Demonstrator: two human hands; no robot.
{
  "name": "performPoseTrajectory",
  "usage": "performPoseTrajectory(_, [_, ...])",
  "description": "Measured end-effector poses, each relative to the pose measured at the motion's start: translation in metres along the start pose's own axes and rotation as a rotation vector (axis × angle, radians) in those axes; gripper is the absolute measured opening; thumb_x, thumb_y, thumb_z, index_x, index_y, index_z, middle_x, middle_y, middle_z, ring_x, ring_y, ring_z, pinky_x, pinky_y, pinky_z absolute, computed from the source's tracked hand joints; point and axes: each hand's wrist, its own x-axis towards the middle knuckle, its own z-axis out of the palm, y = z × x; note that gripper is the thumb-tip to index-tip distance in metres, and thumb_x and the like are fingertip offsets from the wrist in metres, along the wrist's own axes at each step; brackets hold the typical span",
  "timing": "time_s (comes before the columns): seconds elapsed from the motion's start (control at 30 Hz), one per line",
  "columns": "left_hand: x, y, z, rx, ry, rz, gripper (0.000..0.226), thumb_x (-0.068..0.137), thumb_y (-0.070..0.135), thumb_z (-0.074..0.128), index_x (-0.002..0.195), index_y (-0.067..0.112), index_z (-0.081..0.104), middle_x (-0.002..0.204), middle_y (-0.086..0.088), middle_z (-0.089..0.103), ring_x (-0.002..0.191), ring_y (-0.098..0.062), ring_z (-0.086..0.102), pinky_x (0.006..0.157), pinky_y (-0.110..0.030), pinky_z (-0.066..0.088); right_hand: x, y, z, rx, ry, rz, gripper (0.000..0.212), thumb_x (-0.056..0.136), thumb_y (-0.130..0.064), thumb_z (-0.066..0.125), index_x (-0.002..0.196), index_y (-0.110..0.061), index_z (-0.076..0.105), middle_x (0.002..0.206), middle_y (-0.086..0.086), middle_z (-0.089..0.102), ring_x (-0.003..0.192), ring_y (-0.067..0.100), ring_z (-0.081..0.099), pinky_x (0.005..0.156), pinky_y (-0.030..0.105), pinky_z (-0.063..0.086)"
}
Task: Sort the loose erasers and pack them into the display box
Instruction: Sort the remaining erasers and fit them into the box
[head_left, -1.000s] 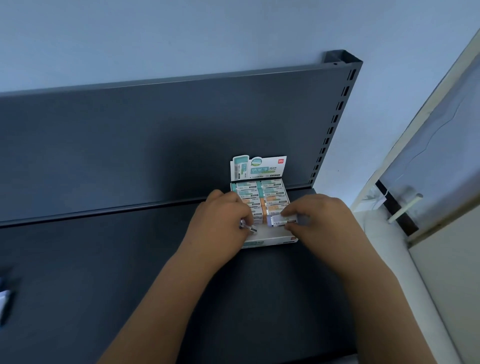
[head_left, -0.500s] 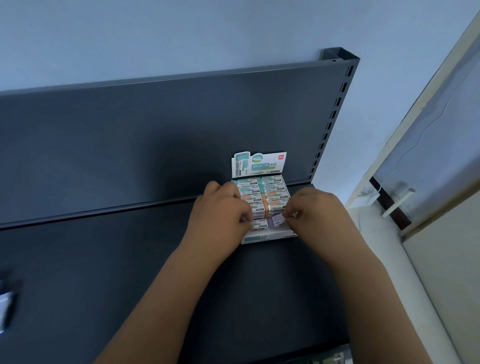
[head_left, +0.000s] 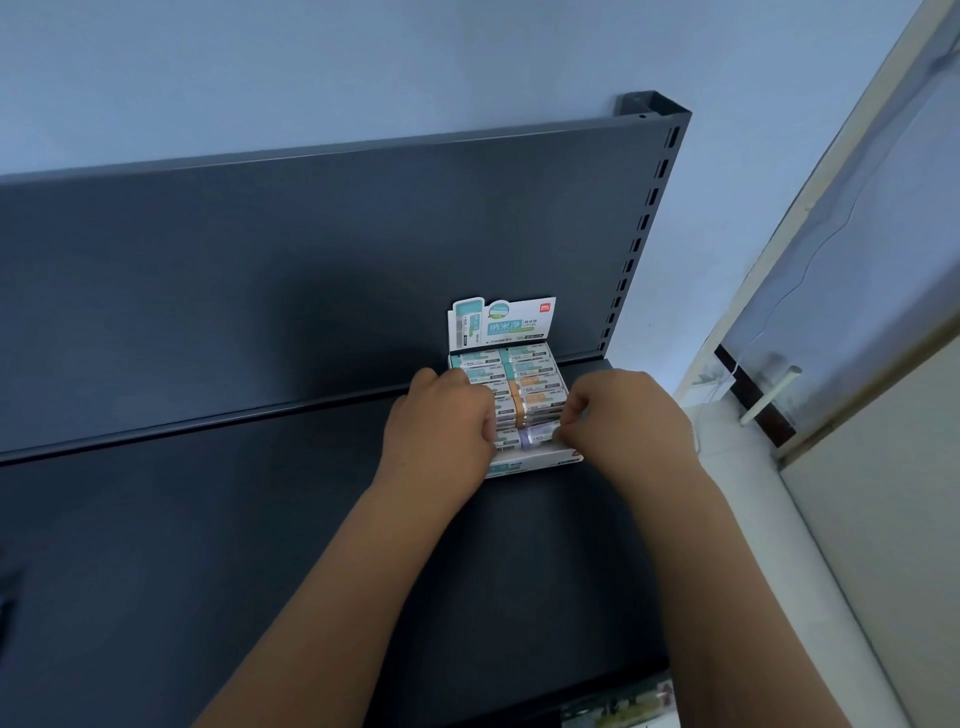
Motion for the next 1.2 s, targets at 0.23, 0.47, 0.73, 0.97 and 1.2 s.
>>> performPoseTrajectory(0.23, [-0.001, -0.005, 0.005, -0.085, 0.020, -0.019, 0.018, 0.075, 0.015, 0.074, 0.071, 0.025, 0.059, 0.091, 0.011, 0.055, 0.091, -0.016, 0.045, 0.070, -0.037, 0.049, 0.006, -0.010, -0.002, -0.098, -0.083, -0.040, 0.030, 0.068, -0.041, 0.079, 0.065, -0.023, 0.056, 0.076, -0.008, 0.059, 0.072, 0.013, 0.059, 0.065, 0.030, 0.056])
performPoseTrajectory(0.47, [-0.008, -0.012, 0.006, -0.177, 0.025, 0.060, 0.008, 0.082, 0.027, 0.074, 0.081, 0.027, 0.065, 0.089, 0.014, 0.056, 0.093, -0.014, 0.045, 0.075, -0.034, 0.048, -0.006, -0.007, 0.002, -0.014, -0.035, -0.024, 0.010, 0.075, -0.036, 0.073, 0.074, -0.028, 0.066, 0.077, -0.011, 0.062, 0.076, 0.010, 0.060, 0.064, 0.029, 0.055])
performPoseTrajectory(0.73, [-0.029, -0.020, -0.006, -0.306, 0.117, 0.100, 0.006, 0.092, 0.033, 0.066, 0.095, 0.029, 0.068, 0.097, 0.017, 0.059, 0.099, -0.008, 0.052, 0.084, -0.031, 0.048, -0.035, -0.007, -0.006, 0.182, 0.089, -0.101, 0.012, 0.088, -0.045, 0.064, 0.086, -0.035, 0.070, 0.076, -0.017, 0.059, 0.074, 0.006, 0.057, 0.057, 0.025, 0.044])
performPoseTrajectory(0.97, [-0.042, -0.027, -0.012, -0.085, 0.197, 0.040, 0.037, 0.094, 0.051, 0.054, 0.121, 0.027, 0.063, 0.116, 0.009, 0.065, 0.108, -0.015, 0.056, 0.089, -0.036, 0.052, -0.056, -0.030, 0.004, 0.384, 0.206, -0.235, 0.042, 0.095, -0.049, 0.056, 0.132, -0.030, 0.059, 0.130, -0.014, 0.059, 0.116, 0.007, 0.054, 0.094, 0.024, 0.045])
performPoseTrajectory(1.2, [-0.072, -0.067, -0.029, 0.085, 0.211, -0.070, 0.060, 0.095, 0.060, 0.044, 0.134, 0.016, 0.059, 0.131, 0.000, 0.063, 0.122, -0.020, 0.055, 0.100, -0.036, 0.047, -0.070, -0.077, 0.030, 0.281, 0.107, -0.336, 0.064, 0.097, -0.059, 0.045, 0.150, -0.025, 0.037, 0.154, -0.009, 0.038, 0.142, 0.011, 0.031, 0.116, 0.030, 0.028])
